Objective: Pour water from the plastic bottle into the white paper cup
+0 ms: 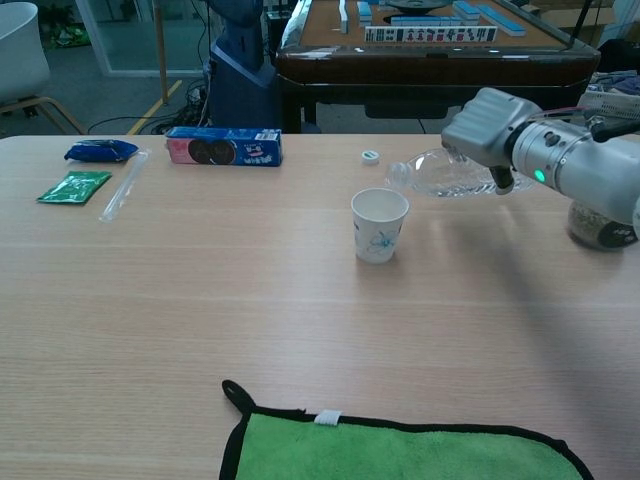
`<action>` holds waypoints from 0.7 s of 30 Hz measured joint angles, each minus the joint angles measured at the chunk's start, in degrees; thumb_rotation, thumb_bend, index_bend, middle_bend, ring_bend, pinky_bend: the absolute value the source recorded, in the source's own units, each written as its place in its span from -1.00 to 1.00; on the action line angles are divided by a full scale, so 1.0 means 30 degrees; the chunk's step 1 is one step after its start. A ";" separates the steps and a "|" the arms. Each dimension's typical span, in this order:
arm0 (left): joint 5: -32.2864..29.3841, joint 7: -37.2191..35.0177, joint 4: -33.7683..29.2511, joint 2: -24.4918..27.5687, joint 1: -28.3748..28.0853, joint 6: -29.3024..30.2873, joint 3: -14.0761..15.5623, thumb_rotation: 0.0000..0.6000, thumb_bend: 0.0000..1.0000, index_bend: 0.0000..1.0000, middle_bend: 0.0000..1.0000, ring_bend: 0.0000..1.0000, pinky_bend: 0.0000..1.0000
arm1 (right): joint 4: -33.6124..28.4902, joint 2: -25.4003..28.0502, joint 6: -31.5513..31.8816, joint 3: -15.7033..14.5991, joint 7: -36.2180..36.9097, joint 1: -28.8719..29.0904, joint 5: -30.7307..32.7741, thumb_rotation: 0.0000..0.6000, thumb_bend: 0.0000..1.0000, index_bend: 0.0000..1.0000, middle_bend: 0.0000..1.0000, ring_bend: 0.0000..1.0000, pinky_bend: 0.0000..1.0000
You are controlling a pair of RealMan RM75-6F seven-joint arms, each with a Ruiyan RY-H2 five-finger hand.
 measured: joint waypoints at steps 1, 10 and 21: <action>0.0002 0.0017 -0.0010 0.0006 -0.0002 -0.0003 0.0001 1.00 -0.87 -0.14 -0.22 -0.13 0.40 | -0.0003 -0.0014 0.0057 0.0017 -0.0085 0.0007 0.0018 1.00 -0.37 0.19 0.23 0.01 -0.02; -0.0026 0.0076 -0.0054 0.0015 0.0004 0.0007 -0.0011 1.00 -0.87 -0.14 -0.22 -0.13 0.40 | -0.0127 -0.0041 0.0629 -0.0055 -0.1322 0.0103 -0.0079 1.00 -0.37 0.19 0.23 0.01 -0.02; -0.0072 0.0097 -0.0090 0.0041 -0.0002 -0.0028 -0.0020 1.00 -0.87 -0.14 -0.22 -0.13 0.40 | -0.0316 0.0101 0.0785 -0.0183 -0.2224 0.0236 -0.0403 1.00 -0.37 0.19 0.23 0.01 -0.02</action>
